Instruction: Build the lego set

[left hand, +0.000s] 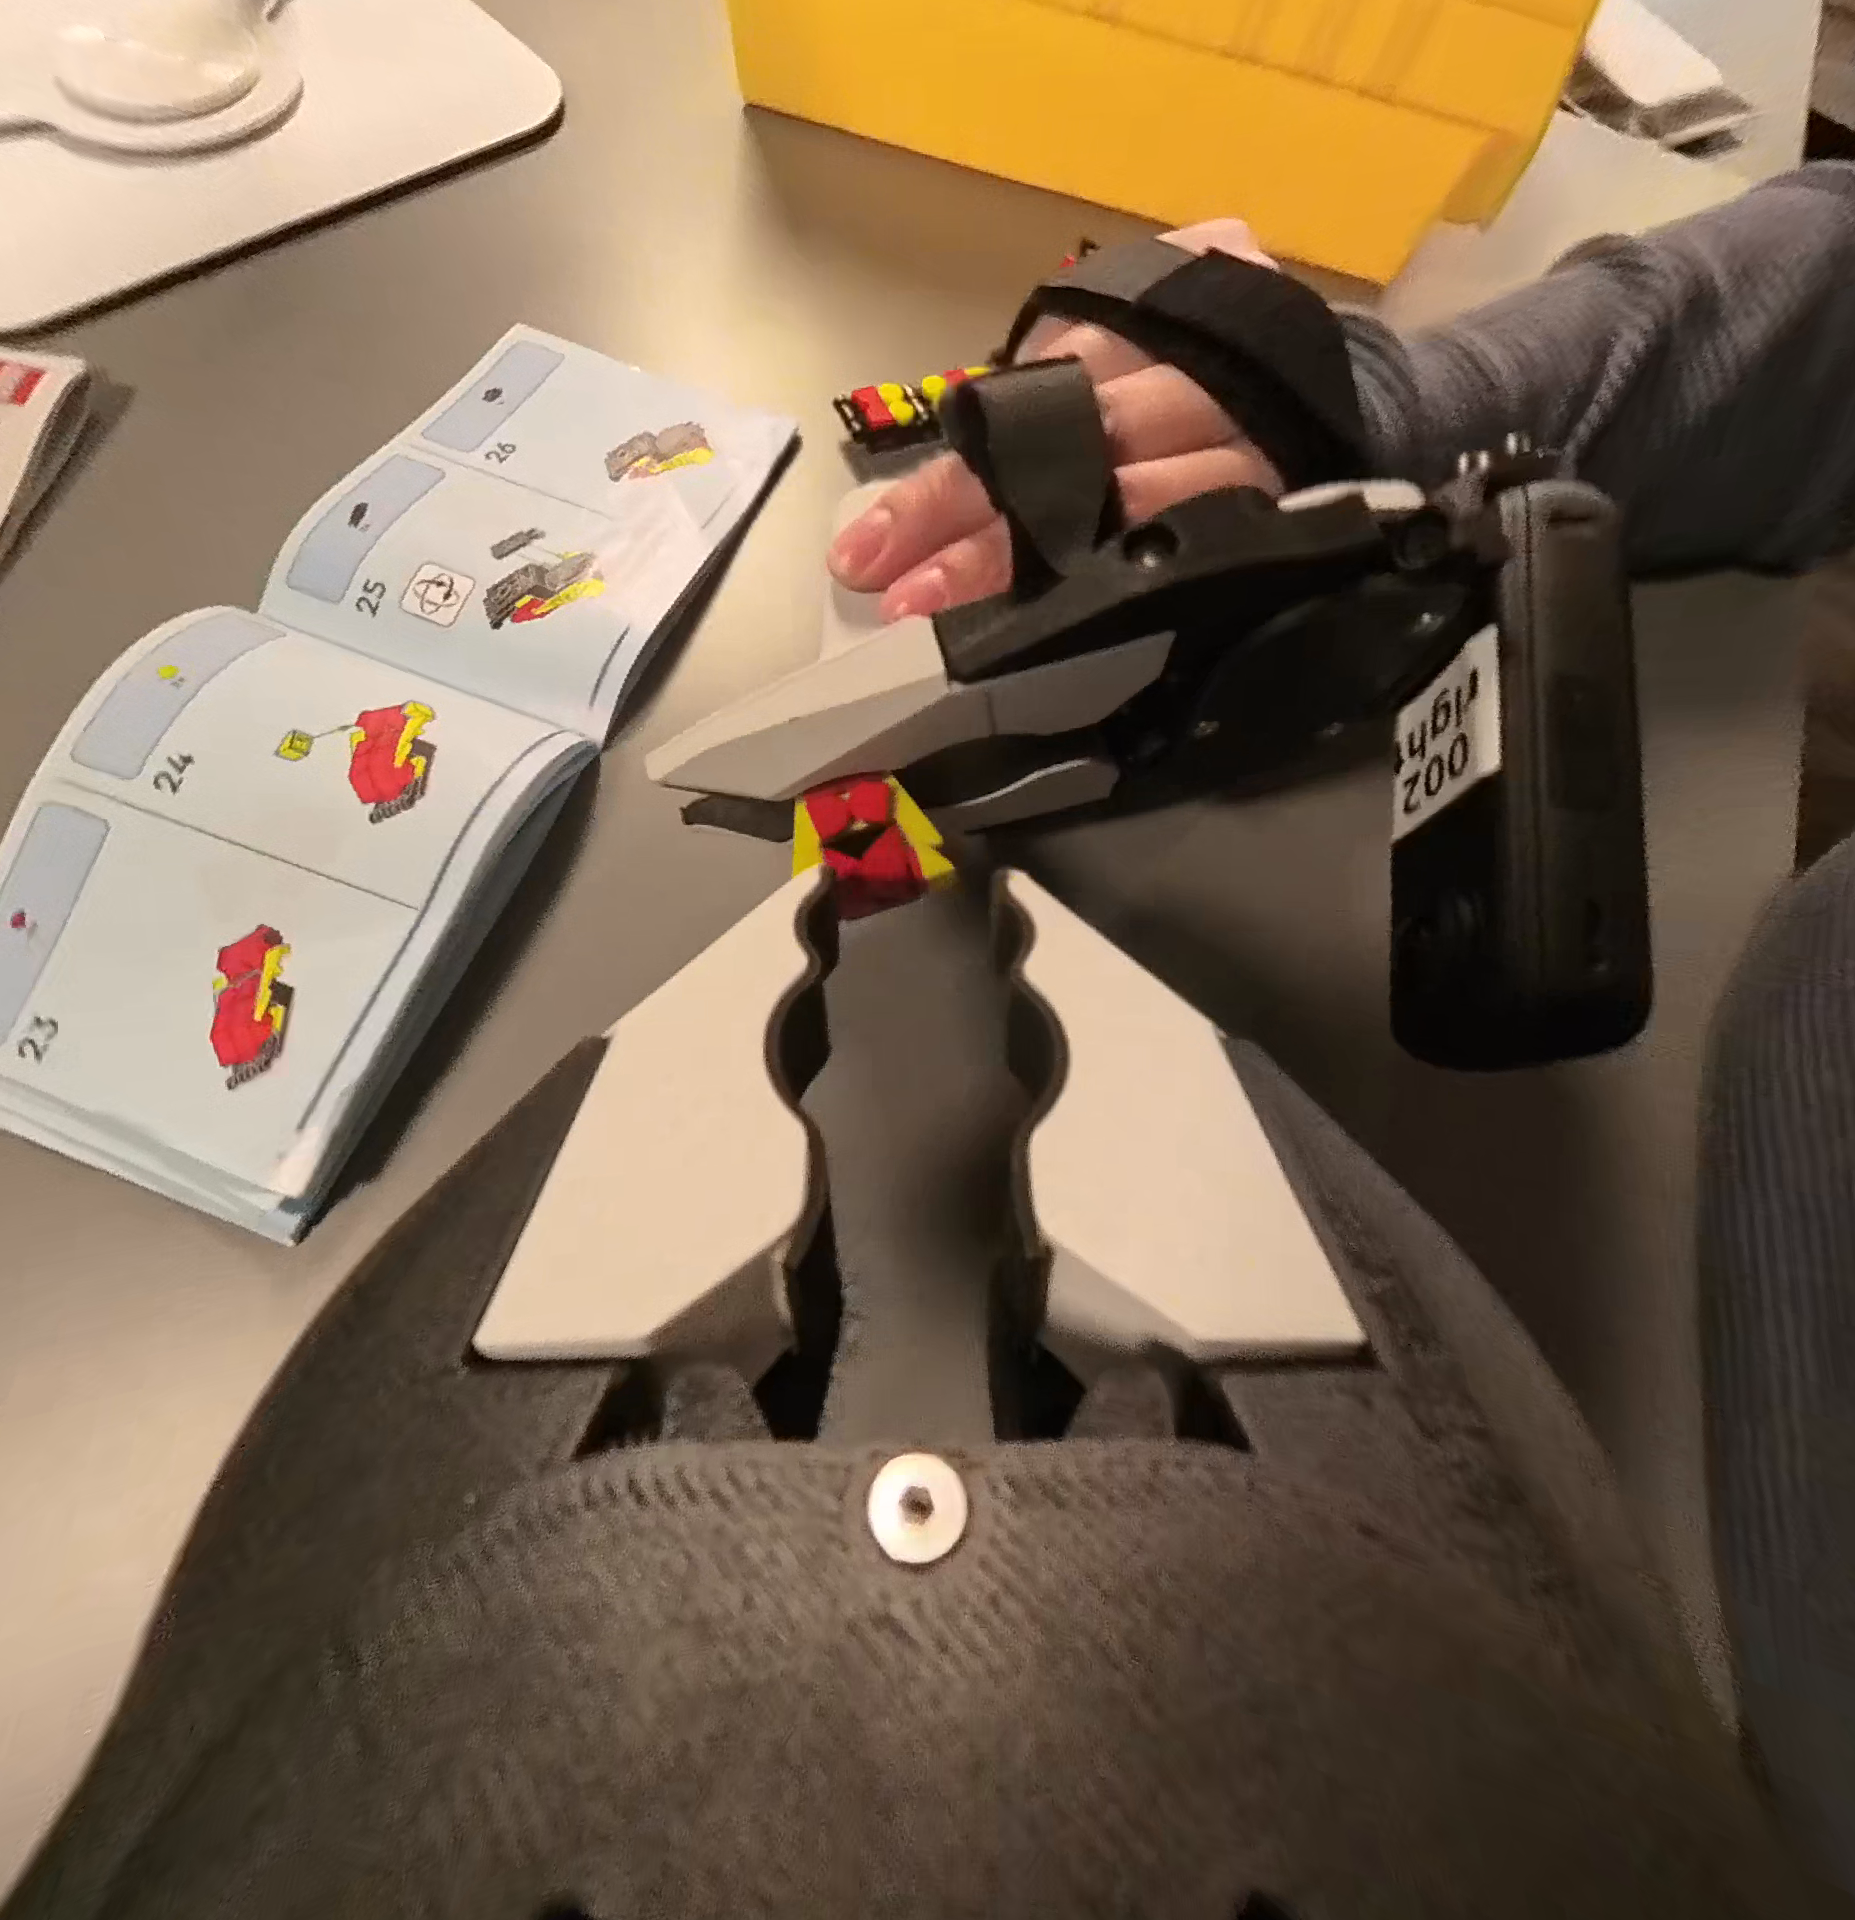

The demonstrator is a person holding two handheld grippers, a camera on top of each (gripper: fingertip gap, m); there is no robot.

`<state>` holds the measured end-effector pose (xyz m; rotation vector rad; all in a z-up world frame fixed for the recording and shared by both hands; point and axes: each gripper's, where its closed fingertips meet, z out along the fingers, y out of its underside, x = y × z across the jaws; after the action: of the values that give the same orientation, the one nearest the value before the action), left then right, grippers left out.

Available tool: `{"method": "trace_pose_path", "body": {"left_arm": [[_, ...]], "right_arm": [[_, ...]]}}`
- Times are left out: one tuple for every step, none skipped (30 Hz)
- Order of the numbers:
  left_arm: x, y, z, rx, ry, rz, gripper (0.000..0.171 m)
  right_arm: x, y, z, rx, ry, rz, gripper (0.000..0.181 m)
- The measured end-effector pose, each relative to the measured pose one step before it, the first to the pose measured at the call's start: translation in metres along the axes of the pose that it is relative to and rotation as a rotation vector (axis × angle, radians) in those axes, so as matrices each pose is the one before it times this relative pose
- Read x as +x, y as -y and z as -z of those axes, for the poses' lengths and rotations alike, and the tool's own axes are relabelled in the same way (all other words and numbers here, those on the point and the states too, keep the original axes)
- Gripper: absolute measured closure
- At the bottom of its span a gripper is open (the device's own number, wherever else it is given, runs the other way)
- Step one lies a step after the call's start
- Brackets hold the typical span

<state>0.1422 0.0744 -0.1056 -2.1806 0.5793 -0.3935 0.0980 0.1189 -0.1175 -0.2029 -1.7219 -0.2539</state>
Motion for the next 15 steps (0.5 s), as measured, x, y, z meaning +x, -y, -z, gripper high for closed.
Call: {"method": "trace_pose_path", "body": {"left_arm": [[0.00127, -0.00124, 0.00069, 0.00534, 0.0016, -0.0457, 0.14], [0.00162, -0.00194, 0.00015, 0.00881, 0.0029, -0.0637, 0.137], [0.00084, -0.00221, -0.00009, 0.0141, 0.0135, -0.0701, 0.135], [0.00119, -0.002, -0.00057, 0.01743, 0.0157, -0.0747, 0.133], [-0.00063, -0.00247, -0.00086, 0.01345, 0.0326, -0.0771, 0.131], [-0.0024, -0.0026, -0.00077, 0.01091, 0.0481, -0.0811, 0.129], [-0.00101, -0.00281, -0.00076, 0.00854, 0.0417, -0.0878, 0.127], [-0.00215, -0.00175, -0.0002, 0.00828, 0.0517, -0.0809, 0.127], [-0.00196, 0.00011, 0.0003, 0.01321, 0.0493, -0.077, 0.127], [-0.00117, 0.00133, 0.00071, 0.01515, 0.0399, -0.0711, 0.127], [-0.00176, 0.00194, 0.00056, 0.01314, 0.0381, -0.0625, 0.127], [-0.00137, 0.00222, 0.00044, 0.00974, 0.0317, -0.0577, 0.128], [-0.00095, 0.00201, 0.00031, 0.0081, 0.0258, -0.0588, 0.129], [-0.00091, 0.00172, 0.00027, 0.00822, 0.0251, -0.0526, 0.131], [-0.00062, 0.00092, -0.00016, 0.00677, 0.0216, -0.0434, 0.131]], "right_arm": [[0.00029, -0.00035, 0.0001, 0.0008, 0.0017, -0.0077, 0.166], [-0.00001, -0.00023, -0.00002, 0.0007, 0.0023, -0.0054, 0.166], [-0.00041, -0.00014, -0.00017, 0.0001, 0.0022, -0.0003, 0.166], [-0.00039, 0.00011, -0.00013, -0.0003, 0.0009, 0.0029, 0.166], [-0.00036, 0.0002, -0.00016, 0.0004, 0.0009, 0.0021, 0.166], [0.00021, 0.00055, 0.00014, 0.0023, -0.0008, -0.0009, 0.166], [0.0006, 0.00042, 0.00027, 0.0024, -0.0016, -0.0025, 0.166], [0.0005, 0.00032, 0.00023, 0.0014, -0.0012, -0.0018, 0.166], [0.00015, 0.00012, 0.00012, 0.0004, -0.0002, -0.0008, 0.166], [-0.00022, 0.00017, -0.0001, 0.0003, 0.001, 0.0, 0.165], [-0.00034, 0.00009, -0.00016, 0.0004, 0.0014, 0.0007, 0.165], [-0.00047, 0.00036, -0.00014, 0.0009, 0.0021, 0.0002, 0.166], [-0.00031, 0.00044, -0.00007, 0.0018, 0.0018, -0.0009, 0.166], [-0.00007, 0.00046, 0.0001, 0.0015, 0.0009, -0.0017, 0.166], [0.00004, 0.00034, 0.00002, 0.0012, 0.0007, -0.0021, 0.166]]}}
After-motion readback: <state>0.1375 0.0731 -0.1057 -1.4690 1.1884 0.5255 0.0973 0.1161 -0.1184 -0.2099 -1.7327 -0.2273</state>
